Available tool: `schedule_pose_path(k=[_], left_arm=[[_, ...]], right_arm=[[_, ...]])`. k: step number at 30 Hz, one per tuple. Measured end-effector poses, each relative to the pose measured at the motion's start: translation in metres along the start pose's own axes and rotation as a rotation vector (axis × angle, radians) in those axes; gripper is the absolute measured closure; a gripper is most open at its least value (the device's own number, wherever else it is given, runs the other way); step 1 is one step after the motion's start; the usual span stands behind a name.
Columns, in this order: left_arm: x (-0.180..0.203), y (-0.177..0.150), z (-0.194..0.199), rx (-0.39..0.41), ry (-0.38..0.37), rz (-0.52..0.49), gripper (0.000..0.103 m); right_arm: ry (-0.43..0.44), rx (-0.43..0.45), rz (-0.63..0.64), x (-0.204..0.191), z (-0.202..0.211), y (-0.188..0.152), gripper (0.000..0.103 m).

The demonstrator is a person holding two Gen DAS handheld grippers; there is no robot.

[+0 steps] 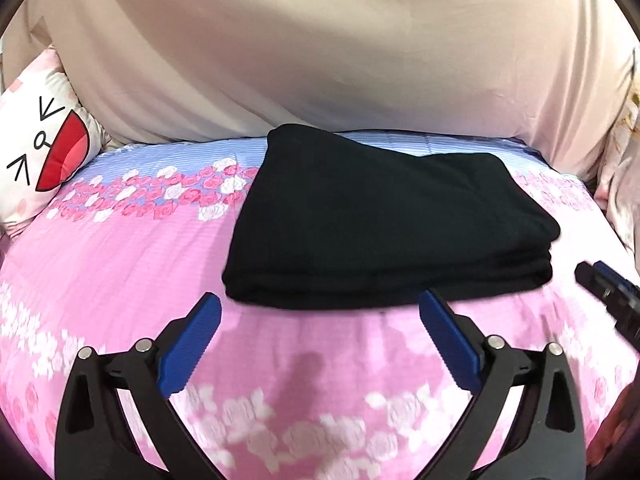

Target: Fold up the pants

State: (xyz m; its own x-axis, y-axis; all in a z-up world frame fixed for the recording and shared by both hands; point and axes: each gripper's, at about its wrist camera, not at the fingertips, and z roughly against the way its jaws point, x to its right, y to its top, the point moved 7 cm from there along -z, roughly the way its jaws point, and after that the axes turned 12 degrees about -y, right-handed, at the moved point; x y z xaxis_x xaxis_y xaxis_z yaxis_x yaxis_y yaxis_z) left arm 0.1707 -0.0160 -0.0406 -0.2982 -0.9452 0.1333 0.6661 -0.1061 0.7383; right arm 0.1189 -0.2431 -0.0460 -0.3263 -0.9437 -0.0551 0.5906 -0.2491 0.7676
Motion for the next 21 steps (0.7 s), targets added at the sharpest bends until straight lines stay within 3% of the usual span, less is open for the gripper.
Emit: schedule_pose_path(k=[3, 6, 8, 10, 21], left_arm=[[0.001, -0.016, 0.004, 0.010, 0.018, 0.000, 0.005], [0.000, -0.026, 0.009, 0.034, 0.094, -0.059, 0.005], [0.002, -0.027, 0.016, 0.061, 0.060, -0.057, 0.005], [0.003, -0.026, 0.022, 0.090, 0.067, -0.058, 0.005], [0.005, -0.027, 0.024, 0.093, 0.067, -0.049, 0.005]], right_arm=[[-0.024, -0.001, 0.004, -0.001, 0.004, -0.018, 0.043], [-0.075, 0.001, 0.058, -0.006, 0.010, -0.030, 0.041], [-0.091, 0.044, 0.068, -0.007, 0.022, -0.031, 0.032], [-0.106, 0.071, 0.071, -0.005, 0.030, -0.031, 0.032], [-0.141, 0.059, 0.064, -0.001, 0.029, -0.035, 0.028]])
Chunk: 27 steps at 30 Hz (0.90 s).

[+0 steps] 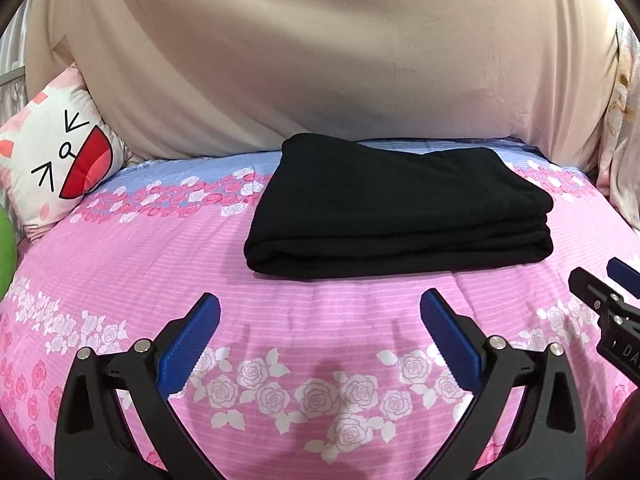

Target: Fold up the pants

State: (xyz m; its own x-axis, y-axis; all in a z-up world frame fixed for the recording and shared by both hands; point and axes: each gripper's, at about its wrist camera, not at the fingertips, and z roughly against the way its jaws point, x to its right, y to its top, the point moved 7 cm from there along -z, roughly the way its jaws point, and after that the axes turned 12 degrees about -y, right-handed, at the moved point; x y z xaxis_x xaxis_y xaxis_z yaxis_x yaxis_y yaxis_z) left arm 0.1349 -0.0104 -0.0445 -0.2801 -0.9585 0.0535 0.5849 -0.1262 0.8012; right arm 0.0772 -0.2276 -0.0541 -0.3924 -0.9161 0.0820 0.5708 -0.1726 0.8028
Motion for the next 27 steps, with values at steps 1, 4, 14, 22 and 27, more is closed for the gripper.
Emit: schedule_pose_path(k=[1, 4, 14, 22, 27], left_arm=[[-0.0001, -0.0002, -0.0004, -0.002, -0.001, 0.002, 0.005], [0.0008, -0.0006, -0.0008, -0.003, -0.002, -0.002, 0.005], [0.0058, -0.0005, -0.0002, -0.002, -0.006, -0.022, 0.005], [0.0048, -0.0010, -0.0008, -0.011, 0.000, -0.016, 0.008], [0.0041, -0.0015, -0.0021, -0.018, -0.003, -0.020, 0.013]], right_arm=[[-0.002, 0.001, 0.003, 0.0000, 0.0005, -0.0002, 0.027], [-0.005, 0.004, 0.004, 0.0015, 0.0009, -0.0003, 0.027], [-0.003, -0.002, 0.001, 0.0029, 0.0001, -0.0004, 0.027], [-0.003, -0.002, 0.001, 0.0031, 0.0001, -0.0002, 0.026], [-0.003, -0.005, 0.003, 0.0030, 0.0000, 0.0001, 0.026]])
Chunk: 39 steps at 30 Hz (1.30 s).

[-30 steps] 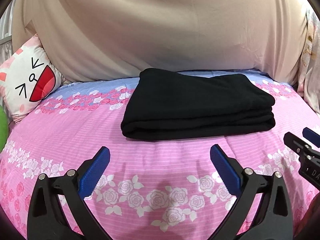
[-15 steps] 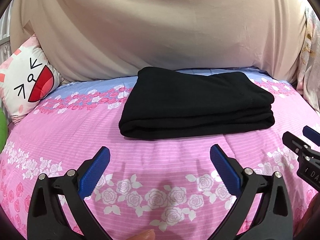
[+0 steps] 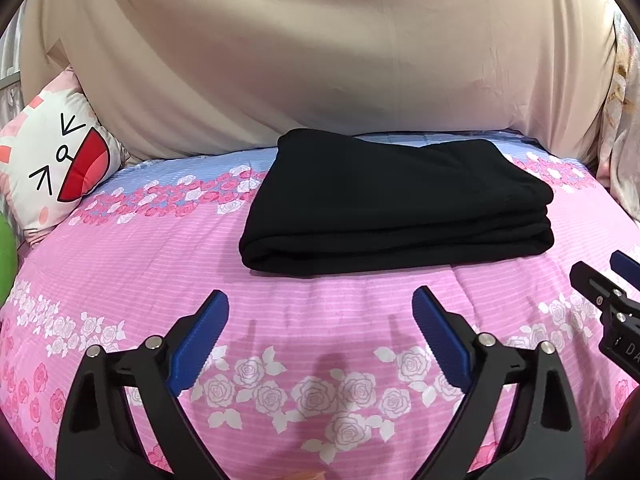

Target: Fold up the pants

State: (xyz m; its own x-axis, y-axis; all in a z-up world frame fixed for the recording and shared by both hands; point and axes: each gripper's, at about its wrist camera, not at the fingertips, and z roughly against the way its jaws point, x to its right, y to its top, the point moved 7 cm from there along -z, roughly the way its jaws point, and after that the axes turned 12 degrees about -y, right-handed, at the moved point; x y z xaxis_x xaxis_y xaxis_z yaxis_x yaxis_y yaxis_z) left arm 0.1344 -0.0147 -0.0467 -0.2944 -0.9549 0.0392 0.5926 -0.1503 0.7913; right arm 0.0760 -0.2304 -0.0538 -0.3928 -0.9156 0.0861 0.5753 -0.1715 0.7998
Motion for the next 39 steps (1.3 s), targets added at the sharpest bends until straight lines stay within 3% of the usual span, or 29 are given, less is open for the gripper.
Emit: schedule_pose_path(k=[3, 39], left_arm=[[0.0002, -0.0004, -0.0009, -0.005, -0.001, -0.003, 0.017], [0.0076, 0.0008, 0.0023, 0.011, -0.026, -0.052, 0.018]], right_arm=[[0.000, 0.000, -0.001, 0.0003, -0.0003, 0.0003, 0.026], [0.001, -0.001, -0.001, -0.0004, -0.0012, -0.0002, 0.026]])
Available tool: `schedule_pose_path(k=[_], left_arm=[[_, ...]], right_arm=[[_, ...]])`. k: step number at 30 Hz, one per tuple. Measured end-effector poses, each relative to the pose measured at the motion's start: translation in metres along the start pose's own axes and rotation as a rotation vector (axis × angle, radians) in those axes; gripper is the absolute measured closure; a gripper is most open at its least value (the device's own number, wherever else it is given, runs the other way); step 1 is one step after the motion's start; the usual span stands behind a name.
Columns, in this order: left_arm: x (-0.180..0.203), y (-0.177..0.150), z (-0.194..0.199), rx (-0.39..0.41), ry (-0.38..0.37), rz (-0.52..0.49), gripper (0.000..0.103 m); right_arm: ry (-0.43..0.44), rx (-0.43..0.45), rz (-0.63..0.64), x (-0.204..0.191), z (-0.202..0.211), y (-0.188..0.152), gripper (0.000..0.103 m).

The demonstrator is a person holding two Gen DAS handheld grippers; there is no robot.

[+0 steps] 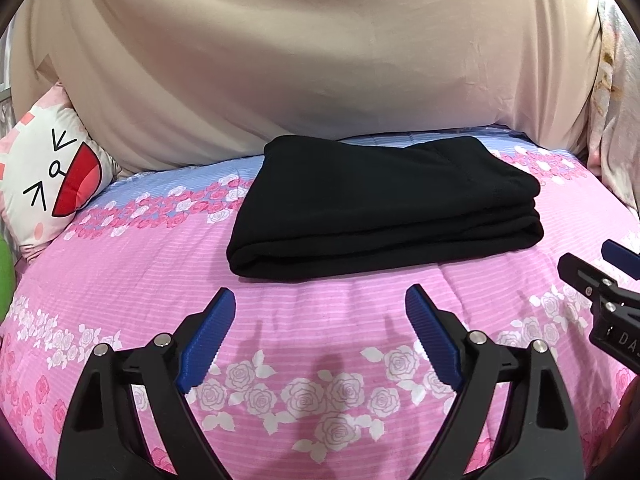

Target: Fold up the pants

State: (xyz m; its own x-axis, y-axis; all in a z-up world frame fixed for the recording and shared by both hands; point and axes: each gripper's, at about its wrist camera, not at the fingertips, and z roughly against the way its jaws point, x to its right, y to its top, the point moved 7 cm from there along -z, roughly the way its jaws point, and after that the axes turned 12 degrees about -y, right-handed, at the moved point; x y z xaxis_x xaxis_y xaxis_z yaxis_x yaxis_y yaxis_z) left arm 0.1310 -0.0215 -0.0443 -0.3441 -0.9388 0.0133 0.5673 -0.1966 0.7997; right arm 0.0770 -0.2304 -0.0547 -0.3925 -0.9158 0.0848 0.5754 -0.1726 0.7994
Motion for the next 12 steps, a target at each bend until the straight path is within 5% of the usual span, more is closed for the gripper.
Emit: schedule_pose_path(k=[12], left_arm=[[0.0007, -0.0012, 0.0002, -0.009, -0.001, -0.022, 0.013]], right_arm=[[0.003, -0.001, 0.002, 0.0005, -0.0013, 0.0005, 0.022]])
